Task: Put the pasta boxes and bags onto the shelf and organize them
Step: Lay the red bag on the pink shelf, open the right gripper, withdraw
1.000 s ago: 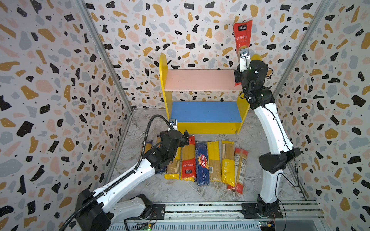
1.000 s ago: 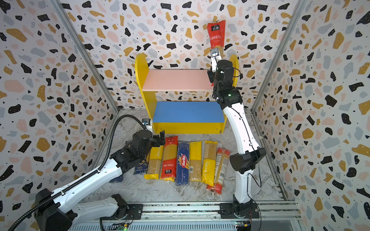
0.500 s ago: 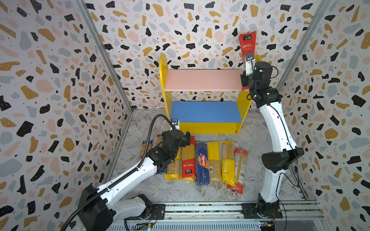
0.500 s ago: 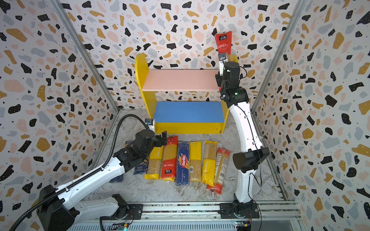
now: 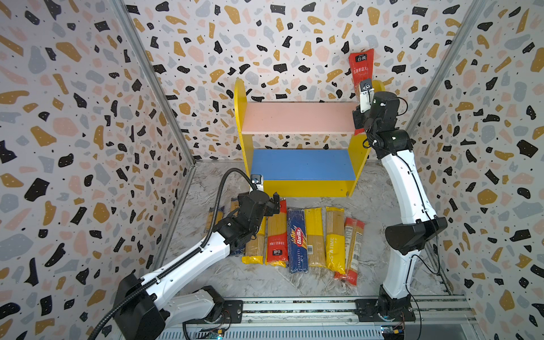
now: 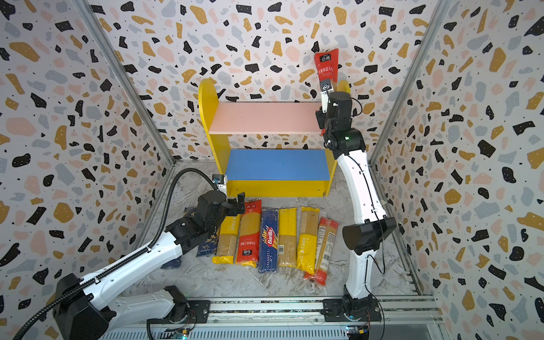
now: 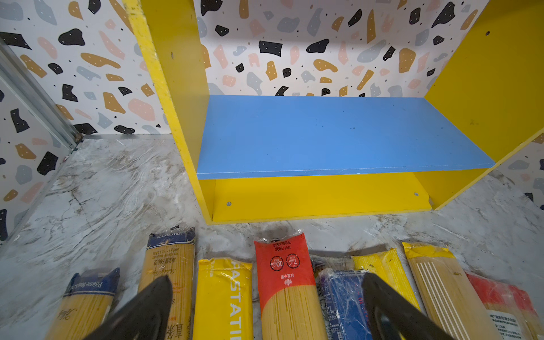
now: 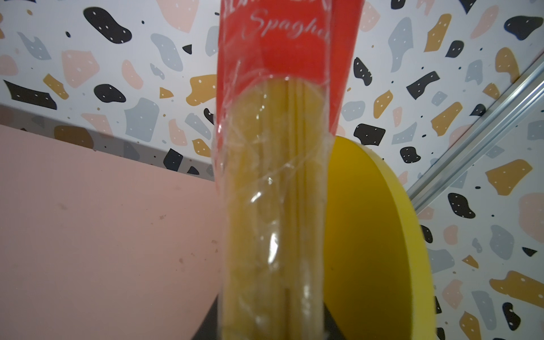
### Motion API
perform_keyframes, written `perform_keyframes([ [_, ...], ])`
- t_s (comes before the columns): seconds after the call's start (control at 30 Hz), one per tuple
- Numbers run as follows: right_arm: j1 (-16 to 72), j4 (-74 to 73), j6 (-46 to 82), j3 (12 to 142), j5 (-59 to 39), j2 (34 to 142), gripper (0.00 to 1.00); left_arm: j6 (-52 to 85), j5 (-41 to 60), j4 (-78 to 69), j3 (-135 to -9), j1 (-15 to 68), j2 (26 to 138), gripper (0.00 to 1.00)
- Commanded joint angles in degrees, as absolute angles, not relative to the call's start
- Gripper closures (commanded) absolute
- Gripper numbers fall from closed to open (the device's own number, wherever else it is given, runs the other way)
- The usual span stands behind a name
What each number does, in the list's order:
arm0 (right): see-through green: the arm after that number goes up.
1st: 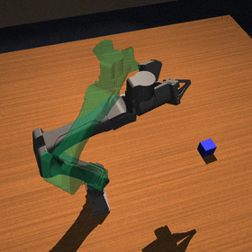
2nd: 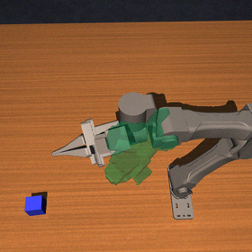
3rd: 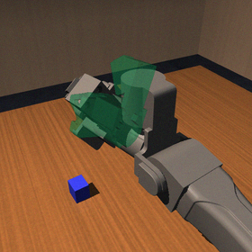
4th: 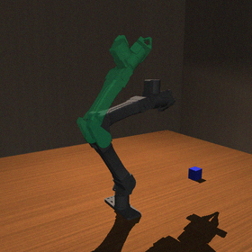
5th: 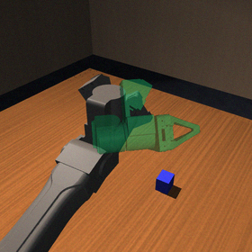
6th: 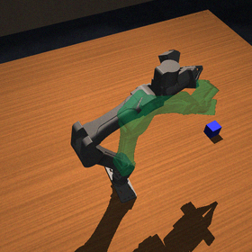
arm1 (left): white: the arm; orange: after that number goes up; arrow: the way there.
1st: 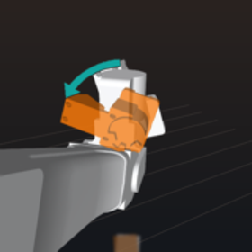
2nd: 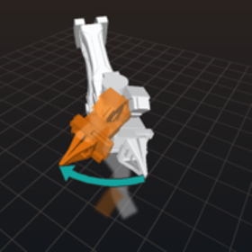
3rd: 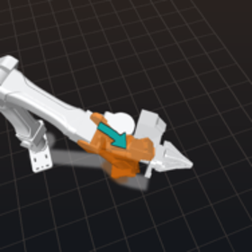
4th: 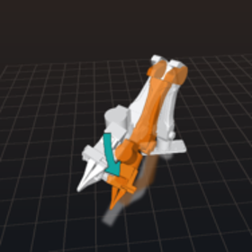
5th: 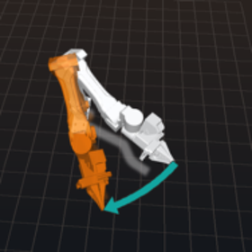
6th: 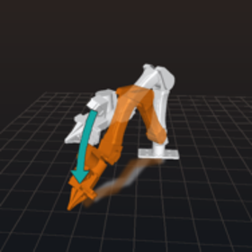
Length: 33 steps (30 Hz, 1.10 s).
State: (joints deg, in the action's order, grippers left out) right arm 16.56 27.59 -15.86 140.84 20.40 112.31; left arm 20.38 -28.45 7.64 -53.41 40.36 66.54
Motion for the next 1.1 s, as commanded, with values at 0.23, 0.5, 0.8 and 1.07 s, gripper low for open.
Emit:
perform_keyframes([
  [0.23, 16.6, 23.8, -13.3, 140.4, 22.5, 107.1, 0.52, 20.7, -28.2, 6.7, -55.0, 40.7, 64.8, 0.01],
  [0.5, 16.6, 24.5, -12.4, 139.2, 24.2, 106.8, 0.36, 20.7, -28.4, 7.2, -54.5, 40.7, 63.8, 0.01],
  [0.8, 18.4, 24.3, -11.7, 137.5, 24.0, 103.9, 0.34, 21.4, -28.5, 7.7, -53.7, 40.7, 62.3, 0.01],
  [1.07, 26.2, 22.9, -8.2, 128.0, 27.3, 95.6, 0.17, 21.8, -27.2, 7.9, -51.5, 40.7, 59.1, 0.01],
])
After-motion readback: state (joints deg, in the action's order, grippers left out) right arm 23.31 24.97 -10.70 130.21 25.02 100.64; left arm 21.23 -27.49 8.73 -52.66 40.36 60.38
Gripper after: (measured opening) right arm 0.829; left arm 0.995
